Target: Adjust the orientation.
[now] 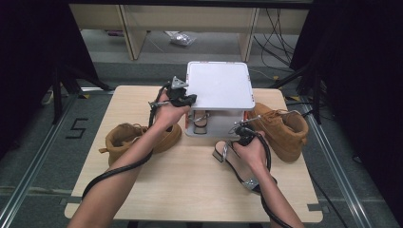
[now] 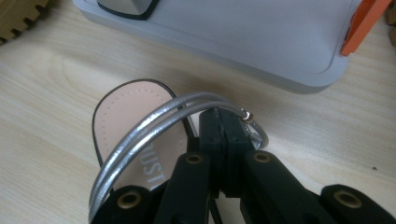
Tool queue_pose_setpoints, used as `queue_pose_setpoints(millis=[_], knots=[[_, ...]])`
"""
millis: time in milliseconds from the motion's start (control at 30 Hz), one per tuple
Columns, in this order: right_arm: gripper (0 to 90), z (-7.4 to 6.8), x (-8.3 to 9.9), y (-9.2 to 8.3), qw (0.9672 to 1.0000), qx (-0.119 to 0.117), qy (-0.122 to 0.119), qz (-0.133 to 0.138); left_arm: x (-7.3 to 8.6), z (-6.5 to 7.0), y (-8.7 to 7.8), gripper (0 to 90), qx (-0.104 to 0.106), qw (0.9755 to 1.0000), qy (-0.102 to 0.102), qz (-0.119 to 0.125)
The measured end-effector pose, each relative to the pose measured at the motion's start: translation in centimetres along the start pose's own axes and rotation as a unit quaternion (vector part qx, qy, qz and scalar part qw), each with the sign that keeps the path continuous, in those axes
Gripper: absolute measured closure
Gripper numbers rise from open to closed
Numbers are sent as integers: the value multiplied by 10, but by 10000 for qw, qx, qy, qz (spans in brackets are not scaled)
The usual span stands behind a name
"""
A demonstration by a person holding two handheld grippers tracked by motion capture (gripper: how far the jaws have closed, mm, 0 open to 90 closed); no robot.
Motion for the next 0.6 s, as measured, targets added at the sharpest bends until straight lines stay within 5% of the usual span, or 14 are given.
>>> queue_pose_setpoints(millis=[400,600], knots=[[900,-4,-3,7,9999,-17,70,-130,-2,1,1,899,-23,10000,10,22],[900,-12,-4,12,9993,-246,-227,-188,-1,1,1,899,-16,10000,-14,38]])
Point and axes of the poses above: each handheld gripper's, and its own axes: y roughly forward along the jaws, x roughly out of its underside, z roughly to its right, the point moved 7 cm from there along y, roughly forward along the jaws, and after that the axes turned 14 degrees about y, right-handed, at the moved point
